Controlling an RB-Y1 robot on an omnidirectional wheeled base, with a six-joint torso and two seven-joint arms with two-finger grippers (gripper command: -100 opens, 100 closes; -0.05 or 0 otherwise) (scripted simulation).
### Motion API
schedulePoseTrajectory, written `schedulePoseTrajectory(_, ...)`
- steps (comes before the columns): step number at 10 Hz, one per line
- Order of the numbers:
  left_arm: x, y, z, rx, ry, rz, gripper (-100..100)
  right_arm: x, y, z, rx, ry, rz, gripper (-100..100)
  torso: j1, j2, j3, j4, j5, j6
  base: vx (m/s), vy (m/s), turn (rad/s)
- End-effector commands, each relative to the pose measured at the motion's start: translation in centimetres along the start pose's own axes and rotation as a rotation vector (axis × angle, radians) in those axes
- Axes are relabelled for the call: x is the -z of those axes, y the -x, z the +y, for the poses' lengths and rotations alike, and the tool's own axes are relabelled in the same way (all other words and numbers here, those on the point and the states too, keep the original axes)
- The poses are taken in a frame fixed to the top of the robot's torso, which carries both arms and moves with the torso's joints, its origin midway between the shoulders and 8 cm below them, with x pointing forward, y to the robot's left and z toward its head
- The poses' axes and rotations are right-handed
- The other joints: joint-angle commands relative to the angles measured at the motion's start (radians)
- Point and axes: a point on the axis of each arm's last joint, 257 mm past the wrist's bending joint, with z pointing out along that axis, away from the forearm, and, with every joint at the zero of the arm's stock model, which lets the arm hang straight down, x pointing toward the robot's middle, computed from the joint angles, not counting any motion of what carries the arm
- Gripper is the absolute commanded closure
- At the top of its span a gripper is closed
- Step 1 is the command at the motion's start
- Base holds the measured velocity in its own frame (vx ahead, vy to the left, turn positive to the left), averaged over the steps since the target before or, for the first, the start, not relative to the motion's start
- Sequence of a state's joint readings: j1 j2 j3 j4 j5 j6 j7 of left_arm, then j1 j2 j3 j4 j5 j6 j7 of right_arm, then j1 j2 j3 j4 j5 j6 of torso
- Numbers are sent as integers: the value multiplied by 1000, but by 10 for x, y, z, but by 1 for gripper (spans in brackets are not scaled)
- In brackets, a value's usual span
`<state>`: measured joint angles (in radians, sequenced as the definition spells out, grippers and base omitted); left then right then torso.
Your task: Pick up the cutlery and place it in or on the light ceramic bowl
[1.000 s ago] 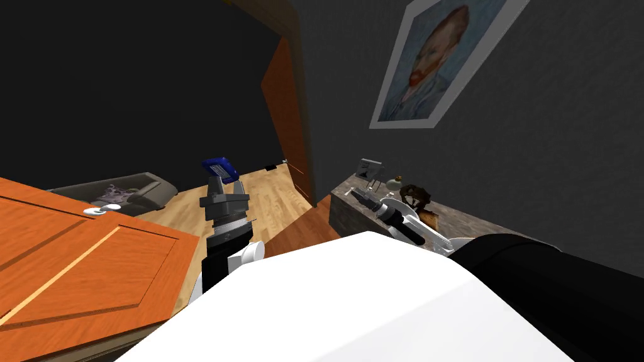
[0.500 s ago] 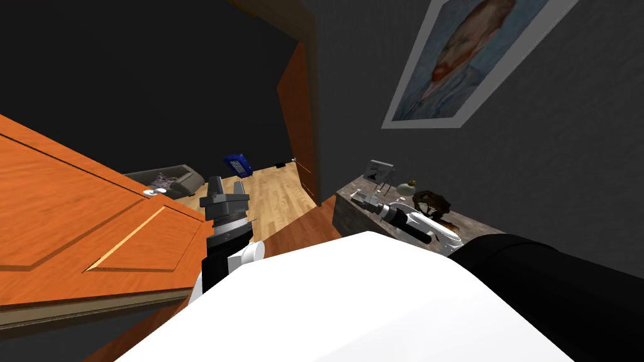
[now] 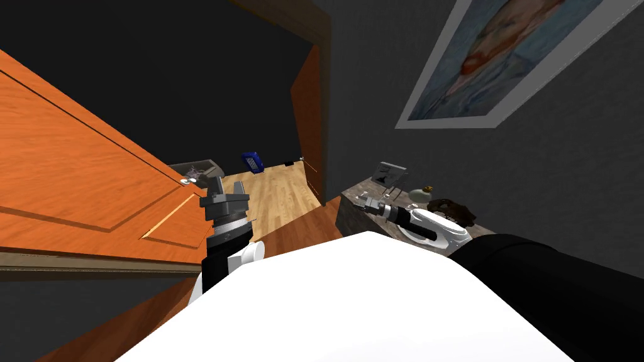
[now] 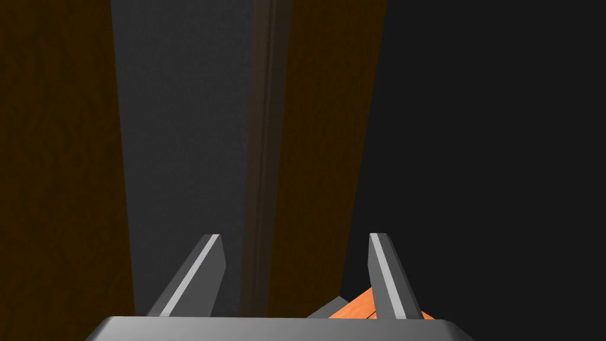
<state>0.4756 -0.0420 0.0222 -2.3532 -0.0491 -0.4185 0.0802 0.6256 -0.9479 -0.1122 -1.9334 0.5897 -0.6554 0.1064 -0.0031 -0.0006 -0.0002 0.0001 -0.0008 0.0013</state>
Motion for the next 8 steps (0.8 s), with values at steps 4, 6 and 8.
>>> schedulePoseTrajectory(4,0,0,0,0,0,0,0,17,-35,-14,142,32,182,-100,0,0,0,0,0,-1,-12,-22,192)
schedulePoseTrajectory(6,0,0,0,0,0,0,0,25,-49,-21,203,47,261,-100,-1,0,0,0,0,-1,-6,-28,167)
schedulePoseTrajectory(8,0,0,0,0,0,0,0,34,-62,-29,262,63,336,-100,-1,-1,0,0,0,-1,-8,-31,174)
